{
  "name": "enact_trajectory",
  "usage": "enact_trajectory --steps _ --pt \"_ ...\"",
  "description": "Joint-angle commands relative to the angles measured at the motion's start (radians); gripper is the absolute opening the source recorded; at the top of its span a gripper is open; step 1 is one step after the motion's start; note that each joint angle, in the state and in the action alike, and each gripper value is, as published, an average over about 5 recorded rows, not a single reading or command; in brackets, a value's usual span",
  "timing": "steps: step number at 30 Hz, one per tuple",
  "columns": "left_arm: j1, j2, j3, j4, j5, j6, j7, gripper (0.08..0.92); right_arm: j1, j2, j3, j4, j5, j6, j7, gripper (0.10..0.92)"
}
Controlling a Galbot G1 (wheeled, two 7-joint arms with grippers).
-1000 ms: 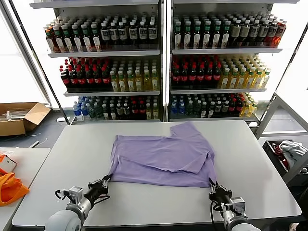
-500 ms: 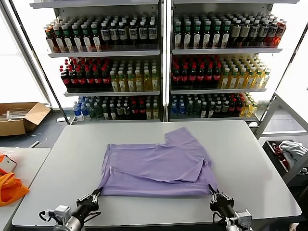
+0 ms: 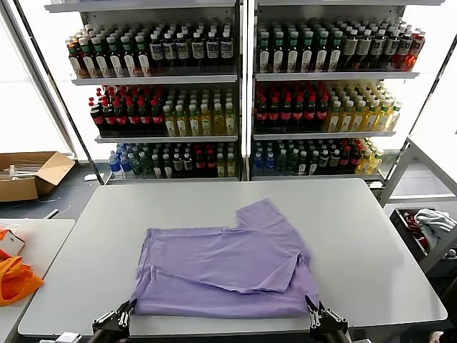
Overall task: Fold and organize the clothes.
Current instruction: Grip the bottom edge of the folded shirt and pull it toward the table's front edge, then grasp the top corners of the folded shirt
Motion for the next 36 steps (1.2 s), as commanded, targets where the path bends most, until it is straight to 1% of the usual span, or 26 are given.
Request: enact_trajectory --steps 1,3,7,10,15,18,21,23,28,36 --pt "0.061 0.000 -0.064 -0.121 0.009 0.015 0.009 0.246 0.031 -0.009 0.045 0.032 0.016 0.003 -0.006 0.328" --pt "0.040 0.020 -0.074 -0.125 0.002 0.014 0.010 0.306 0.098 -0.022 0.073 0.024 0.041 0.006 -0.008 0.406" --pt "-0.053 0.086 -0.069 -0.079 -0.028 0.006 0.013 0.419 0.250 -0.065 0.087 -0.027 0.060 0.010 -0.036 0.519" --pt "-0.148 0.153 -0.030 0.005 -0.054 0.000 0.019 0.506 0.400 -0.098 0.049 -0.101 0.069 -0.011 -0.066 0.606" --pt "-0.297 0.254 0.053 0.167 -0.112 -0.006 0.032 0.653 0.608 -0.111 -0.015 -0.252 0.136 -0.071 -0.150 0.750" --pt "-0.389 0.305 0.097 0.246 -0.161 -0.003 0.043 0.740 0.702 -0.102 -0.053 -0.357 0.140 -0.114 -0.201 0.806" --pt "-0.474 0.345 0.139 0.311 -0.201 0.005 0.048 0.802 0.801 -0.083 -0.091 -0.453 0.141 -0.159 -0.217 0.820" --pt "-0.529 0.366 0.166 0.353 -0.224 0.009 0.048 0.817 0.869 -0.070 -0.110 -0.518 0.140 -0.178 -0.226 0.822" --pt "-0.648 0.397 0.240 0.467 -0.264 0.016 0.047 0.822 1.020 -0.044 -0.167 -0.715 0.127 -0.193 -0.252 0.823" --pt "-0.812 0.398 0.347 0.638 -0.277 0.014 0.049 0.823 1.160 0.042 -0.251 -0.961 0.056 -0.183 -0.241 0.823"
